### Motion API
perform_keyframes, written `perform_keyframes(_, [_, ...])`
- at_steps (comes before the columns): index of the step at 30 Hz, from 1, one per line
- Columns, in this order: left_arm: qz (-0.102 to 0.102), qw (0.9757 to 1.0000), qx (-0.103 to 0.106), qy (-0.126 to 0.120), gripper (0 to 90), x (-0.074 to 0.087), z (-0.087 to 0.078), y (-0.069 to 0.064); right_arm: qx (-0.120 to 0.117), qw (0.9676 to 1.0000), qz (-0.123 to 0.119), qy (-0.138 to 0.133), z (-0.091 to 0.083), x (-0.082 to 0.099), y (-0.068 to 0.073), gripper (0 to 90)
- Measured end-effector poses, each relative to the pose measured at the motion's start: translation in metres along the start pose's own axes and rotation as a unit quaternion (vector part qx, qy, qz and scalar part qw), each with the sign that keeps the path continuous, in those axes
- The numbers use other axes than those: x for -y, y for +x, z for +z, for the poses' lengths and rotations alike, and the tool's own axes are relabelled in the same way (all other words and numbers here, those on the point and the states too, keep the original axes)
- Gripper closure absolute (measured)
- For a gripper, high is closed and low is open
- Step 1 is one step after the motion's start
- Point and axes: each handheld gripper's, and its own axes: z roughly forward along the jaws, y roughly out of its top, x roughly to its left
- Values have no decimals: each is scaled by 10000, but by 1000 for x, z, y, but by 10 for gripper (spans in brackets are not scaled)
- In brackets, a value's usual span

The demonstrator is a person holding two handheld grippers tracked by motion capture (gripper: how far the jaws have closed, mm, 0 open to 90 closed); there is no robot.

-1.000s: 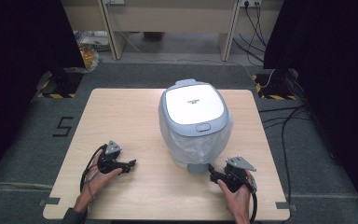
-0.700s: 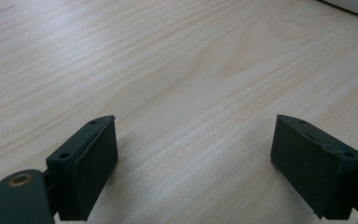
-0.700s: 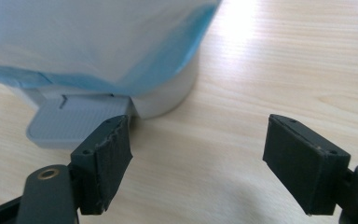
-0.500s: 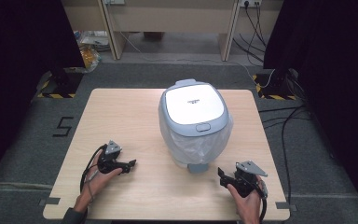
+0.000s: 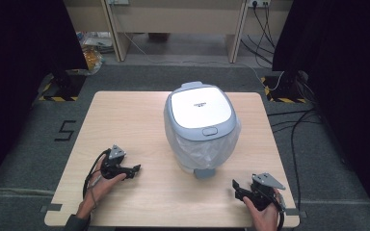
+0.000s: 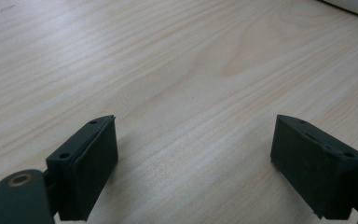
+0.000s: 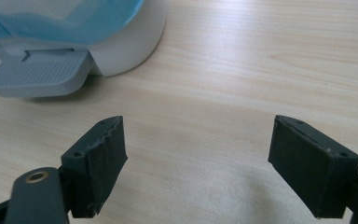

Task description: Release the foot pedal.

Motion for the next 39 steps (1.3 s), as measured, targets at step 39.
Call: perform_keyframes(39, [-9, 10000, -7, -2, 139, 0, 0, 0, -2, 9990, -435, 111, -12, 36, 22, 147])
